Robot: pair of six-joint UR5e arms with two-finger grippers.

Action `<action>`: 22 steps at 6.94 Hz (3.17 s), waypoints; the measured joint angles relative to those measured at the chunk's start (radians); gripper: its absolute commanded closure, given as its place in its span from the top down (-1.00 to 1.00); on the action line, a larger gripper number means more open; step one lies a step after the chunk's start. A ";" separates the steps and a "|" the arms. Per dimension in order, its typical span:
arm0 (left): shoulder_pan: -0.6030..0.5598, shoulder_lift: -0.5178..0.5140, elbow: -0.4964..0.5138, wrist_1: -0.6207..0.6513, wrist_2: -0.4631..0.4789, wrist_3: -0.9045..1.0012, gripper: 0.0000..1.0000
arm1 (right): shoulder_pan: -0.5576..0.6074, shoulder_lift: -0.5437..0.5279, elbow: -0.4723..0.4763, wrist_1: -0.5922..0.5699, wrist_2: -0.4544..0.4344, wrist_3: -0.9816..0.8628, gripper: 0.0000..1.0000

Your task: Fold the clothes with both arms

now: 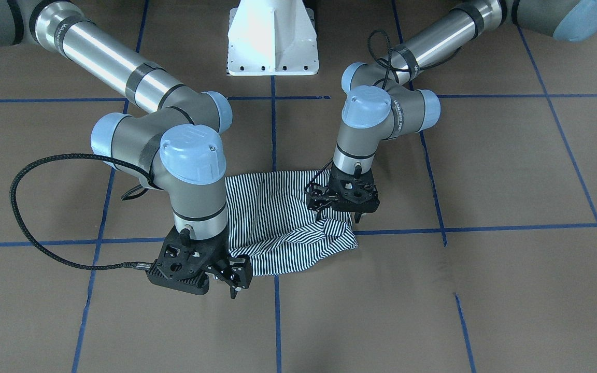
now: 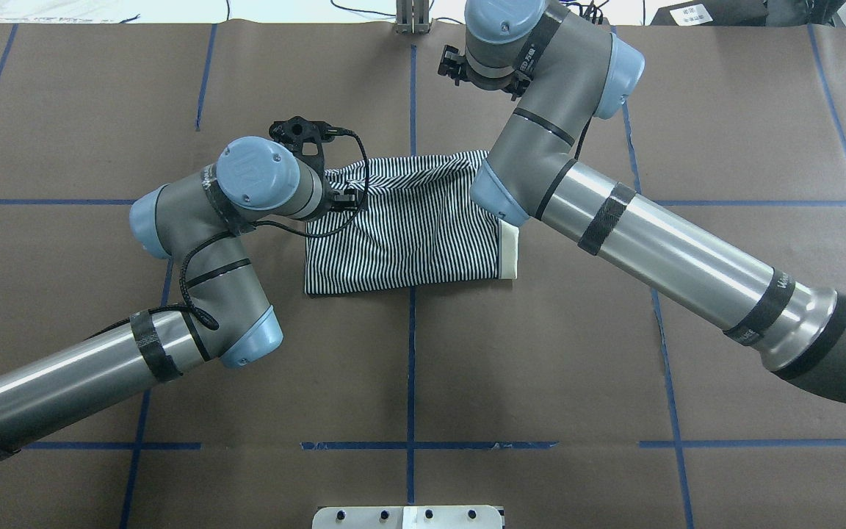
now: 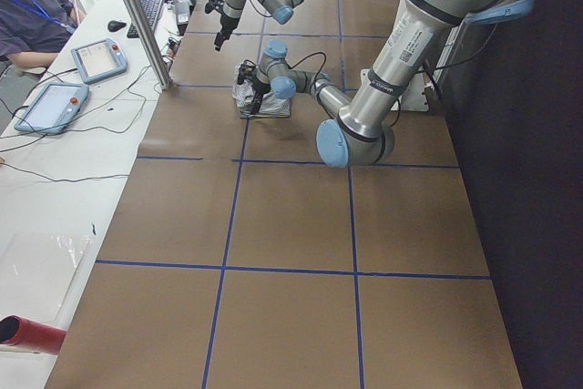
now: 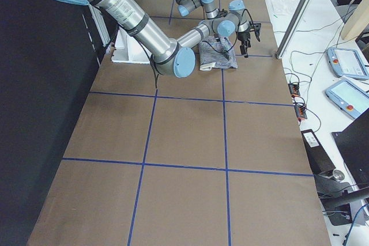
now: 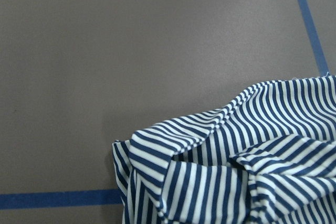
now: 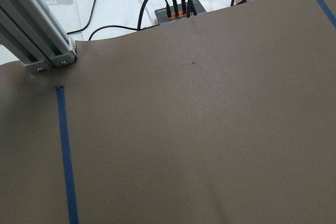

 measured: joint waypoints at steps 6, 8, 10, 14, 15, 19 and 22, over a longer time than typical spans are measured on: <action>-0.145 -0.110 0.253 -0.025 0.015 0.092 1.00 | -0.005 -0.007 0.001 0.006 0.000 0.000 1.00; -0.218 -0.111 0.253 -0.062 -0.059 0.206 1.00 | -0.022 -0.008 0.034 -0.002 0.003 0.012 1.00; -0.284 -0.086 0.238 -0.141 -0.170 0.333 1.00 | -0.065 -0.023 0.148 -0.083 0.024 0.029 1.00; -0.295 -0.014 0.208 -0.301 -0.187 0.352 1.00 | -0.184 -0.244 0.441 -0.110 0.023 0.050 1.00; -0.294 -0.002 0.199 -0.322 -0.185 0.351 1.00 | -0.204 -0.265 0.441 -0.075 0.020 0.054 1.00; -0.290 0.004 0.175 -0.333 -0.181 0.350 1.00 | -0.241 -0.335 0.413 0.008 0.004 0.060 1.00; -0.290 0.006 0.174 -0.333 -0.180 0.350 1.00 | -0.268 -0.342 0.396 0.009 -0.024 0.060 1.00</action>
